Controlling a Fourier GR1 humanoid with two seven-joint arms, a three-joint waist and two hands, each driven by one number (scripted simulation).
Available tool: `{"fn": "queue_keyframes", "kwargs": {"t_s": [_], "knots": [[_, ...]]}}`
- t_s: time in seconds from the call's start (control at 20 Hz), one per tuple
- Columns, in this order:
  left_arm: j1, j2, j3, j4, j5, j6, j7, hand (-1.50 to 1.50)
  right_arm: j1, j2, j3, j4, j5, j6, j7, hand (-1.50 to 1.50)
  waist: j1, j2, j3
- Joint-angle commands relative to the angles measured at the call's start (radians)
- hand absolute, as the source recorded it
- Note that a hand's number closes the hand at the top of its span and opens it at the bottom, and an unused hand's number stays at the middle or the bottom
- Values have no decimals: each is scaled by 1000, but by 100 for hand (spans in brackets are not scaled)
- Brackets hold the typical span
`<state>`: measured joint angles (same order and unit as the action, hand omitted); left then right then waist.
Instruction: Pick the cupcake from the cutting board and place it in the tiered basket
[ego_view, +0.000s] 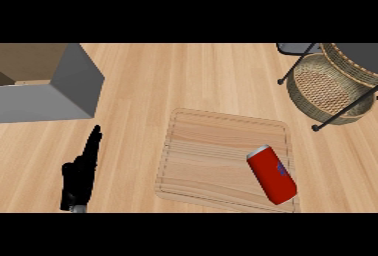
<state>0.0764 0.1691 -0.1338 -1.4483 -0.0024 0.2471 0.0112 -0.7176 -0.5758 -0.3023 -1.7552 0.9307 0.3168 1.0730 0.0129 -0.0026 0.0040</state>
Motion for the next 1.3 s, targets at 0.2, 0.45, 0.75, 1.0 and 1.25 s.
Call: {"fn": "queue_keyframes", "kwargs": {"t_s": [0.2, 0.45, 0.75, 1.0, 1.25], "knots": [[16, -19, 2, 56, 5, -25, -10, 0, -51, 56, 14, 258, 55, -86, -18, 150, 0, 6, -4], [33, -31, -20, 4, -26, -3, 27, 0, -120, 58, 19, 449, 129, -160, -36, 150, 8, 7, -4], [21, -29, -2, 6, -16, -22, 27, 0, -96, 83, -72, 613, 95, -354, -146, 150, 5, 7, -4], [-56, -24, 35, 59, -6, -19, 62, 0, -95, 173, -192, 593, -45, -489, -185, -150, -4, 9, -3], [-15, -34, 22, 83, -19, -27, 0, 0, -61, 213, -254, 594, -138, -642, -322, -150, -7, 8, -3]]}}
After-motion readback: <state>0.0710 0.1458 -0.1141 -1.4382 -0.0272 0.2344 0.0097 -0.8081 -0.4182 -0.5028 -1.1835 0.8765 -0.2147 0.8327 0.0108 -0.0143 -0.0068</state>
